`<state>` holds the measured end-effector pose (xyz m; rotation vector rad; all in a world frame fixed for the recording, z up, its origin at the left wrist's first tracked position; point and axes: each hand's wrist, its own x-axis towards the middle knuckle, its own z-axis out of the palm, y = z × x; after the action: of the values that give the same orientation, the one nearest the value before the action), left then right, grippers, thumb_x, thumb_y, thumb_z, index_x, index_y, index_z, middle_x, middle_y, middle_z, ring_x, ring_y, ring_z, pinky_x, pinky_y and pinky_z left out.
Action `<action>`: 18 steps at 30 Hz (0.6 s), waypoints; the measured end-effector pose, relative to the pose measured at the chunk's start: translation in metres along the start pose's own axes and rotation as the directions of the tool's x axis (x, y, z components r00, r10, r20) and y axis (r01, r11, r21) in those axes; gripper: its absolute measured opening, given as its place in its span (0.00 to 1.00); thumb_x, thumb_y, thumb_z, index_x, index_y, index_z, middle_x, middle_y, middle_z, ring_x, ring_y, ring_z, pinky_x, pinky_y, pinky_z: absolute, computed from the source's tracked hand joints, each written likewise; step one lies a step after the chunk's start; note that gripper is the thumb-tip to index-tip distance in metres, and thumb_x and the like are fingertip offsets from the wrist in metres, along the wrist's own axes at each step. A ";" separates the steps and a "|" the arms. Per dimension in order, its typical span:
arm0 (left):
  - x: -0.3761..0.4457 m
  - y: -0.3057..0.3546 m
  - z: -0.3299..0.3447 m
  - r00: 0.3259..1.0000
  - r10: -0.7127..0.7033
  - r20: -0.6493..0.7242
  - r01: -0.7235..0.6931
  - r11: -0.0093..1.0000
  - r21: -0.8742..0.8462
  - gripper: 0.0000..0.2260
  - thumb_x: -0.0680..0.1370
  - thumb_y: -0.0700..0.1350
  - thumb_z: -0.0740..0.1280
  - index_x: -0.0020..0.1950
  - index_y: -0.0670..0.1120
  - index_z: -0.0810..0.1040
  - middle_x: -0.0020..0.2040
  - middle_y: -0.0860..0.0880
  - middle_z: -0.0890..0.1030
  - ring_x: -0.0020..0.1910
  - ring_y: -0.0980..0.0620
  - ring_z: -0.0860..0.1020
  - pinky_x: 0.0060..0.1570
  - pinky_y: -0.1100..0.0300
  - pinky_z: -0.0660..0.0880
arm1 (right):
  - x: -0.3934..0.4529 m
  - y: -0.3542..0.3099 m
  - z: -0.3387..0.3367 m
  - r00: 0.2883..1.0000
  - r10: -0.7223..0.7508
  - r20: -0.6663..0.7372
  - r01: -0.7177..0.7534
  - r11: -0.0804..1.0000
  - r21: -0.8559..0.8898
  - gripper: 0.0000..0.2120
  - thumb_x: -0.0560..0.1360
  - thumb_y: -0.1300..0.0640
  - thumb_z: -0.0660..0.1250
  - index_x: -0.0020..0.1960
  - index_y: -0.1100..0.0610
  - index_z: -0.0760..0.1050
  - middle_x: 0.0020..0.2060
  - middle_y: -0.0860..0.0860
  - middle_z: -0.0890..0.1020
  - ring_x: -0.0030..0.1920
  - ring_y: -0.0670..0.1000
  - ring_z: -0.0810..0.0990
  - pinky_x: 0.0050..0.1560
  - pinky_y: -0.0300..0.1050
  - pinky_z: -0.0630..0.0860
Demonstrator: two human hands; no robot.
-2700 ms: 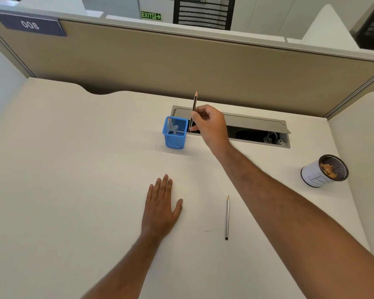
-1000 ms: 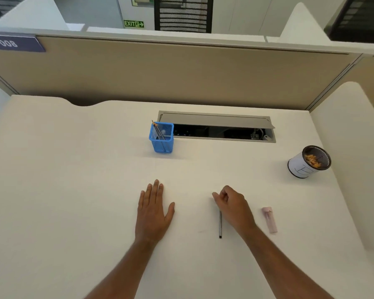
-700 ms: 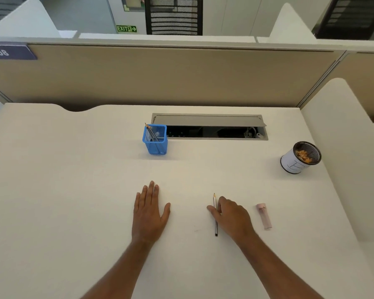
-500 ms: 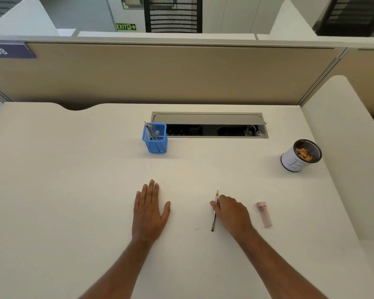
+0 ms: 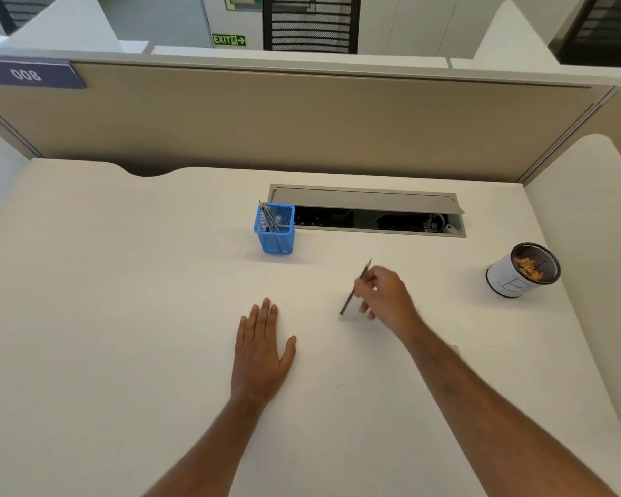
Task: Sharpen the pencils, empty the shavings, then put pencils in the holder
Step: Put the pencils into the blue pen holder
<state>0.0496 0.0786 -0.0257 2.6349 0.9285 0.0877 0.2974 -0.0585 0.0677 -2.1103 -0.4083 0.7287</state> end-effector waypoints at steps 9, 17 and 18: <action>-0.001 0.001 -0.002 1.000 0.002 -0.012 -0.002 1.000 -0.017 0.35 0.85 0.61 0.57 0.88 0.43 0.63 0.91 0.46 0.59 0.90 0.44 0.58 0.88 0.52 0.44 | 0.062 -0.129 0.020 0.951 -0.301 -0.071 0.308 0.943 0.127 0.05 0.80 0.56 0.67 0.45 0.52 0.75 0.43 0.52 0.89 0.32 0.49 0.88 0.22 0.40 0.74; -0.001 0.001 -0.002 1.000 -0.003 -0.020 0.002 1.000 -0.007 0.35 0.86 0.60 0.57 0.88 0.43 0.62 0.91 0.46 0.59 0.90 0.45 0.58 0.88 0.52 0.43 | 0.094 -0.153 0.059 0.930 -0.367 0.011 0.365 0.922 -0.125 0.06 0.83 0.56 0.67 0.51 0.58 0.78 0.41 0.50 0.83 0.37 0.46 0.82 0.32 0.45 0.77; -0.001 0.001 -0.003 1.000 0.000 -0.021 0.000 1.000 -0.006 0.35 0.86 0.60 0.57 0.88 0.43 0.62 0.91 0.46 0.59 0.90 0.45 0.58 0.88 0.52 0.44 | 0.098 -0.152 0.062 0.929 -0.370 0.028 0.369 0.911 -0.187 0.06 0.83 0.56 0.67 0.51 0.58 0.79 0.39 0.48 0.81 0.38 0.46 0.80 0.35 0.48 0.77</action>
<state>0.0494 0.0780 -0.0227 2.6332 0.9337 0.1186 0.3297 0.1206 0.1263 -2.1221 -0.8767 0.4729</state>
